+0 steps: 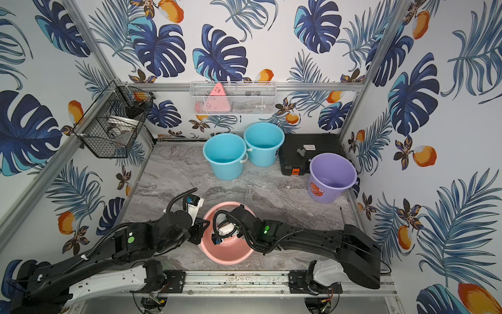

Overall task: Wipe the inside of the bucket with a cloth
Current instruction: Wipe the dirt from the inside of the bucket.

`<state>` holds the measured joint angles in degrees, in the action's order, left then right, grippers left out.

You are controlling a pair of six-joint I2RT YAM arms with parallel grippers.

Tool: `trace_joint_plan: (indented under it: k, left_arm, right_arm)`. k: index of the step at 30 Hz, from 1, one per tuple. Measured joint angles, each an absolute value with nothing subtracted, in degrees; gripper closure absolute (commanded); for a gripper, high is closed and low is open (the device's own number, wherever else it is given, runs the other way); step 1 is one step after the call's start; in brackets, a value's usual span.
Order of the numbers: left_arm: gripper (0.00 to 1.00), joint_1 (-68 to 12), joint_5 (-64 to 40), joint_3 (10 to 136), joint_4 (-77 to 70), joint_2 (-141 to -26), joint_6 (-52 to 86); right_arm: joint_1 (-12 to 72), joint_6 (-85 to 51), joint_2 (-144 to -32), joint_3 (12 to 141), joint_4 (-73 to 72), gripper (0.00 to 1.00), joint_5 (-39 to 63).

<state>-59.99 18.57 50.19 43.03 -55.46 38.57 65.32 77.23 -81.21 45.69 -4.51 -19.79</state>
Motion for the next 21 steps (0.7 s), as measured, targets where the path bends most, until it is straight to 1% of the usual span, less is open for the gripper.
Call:
trace_joint_plan:
  k: [8, 12, 17, 21]
  left_arm:
    - [1.00, -60.0, 17.8, 50.2, 43.7, -55.0, 38.6]
    - [1.00, -60.0, 18.6, 50.1, 43.5, -54.8, 38.8]
    - [1.00, -60.0, 18.7, 49.8, 43.0, -54.8, 38.7]
    - [1.00, -60.0, 18.0, 49.8, 43.2, -55.1, 38.8]
  right_arm:
    - [63.9, 74.1, -91.7, 43.6, -13.2, 1.00, -17.3]
    - [63.8, 72.6, -94.4, 43.0, -18.8, 1.00, -16.6]
    - [63.9, 72.4, -93.4, 42.3, -20.2, 1.00, -16.1]
    - [64.7, 72.6, -87.5, 42.8, -15.0, 1.00, -15.0]
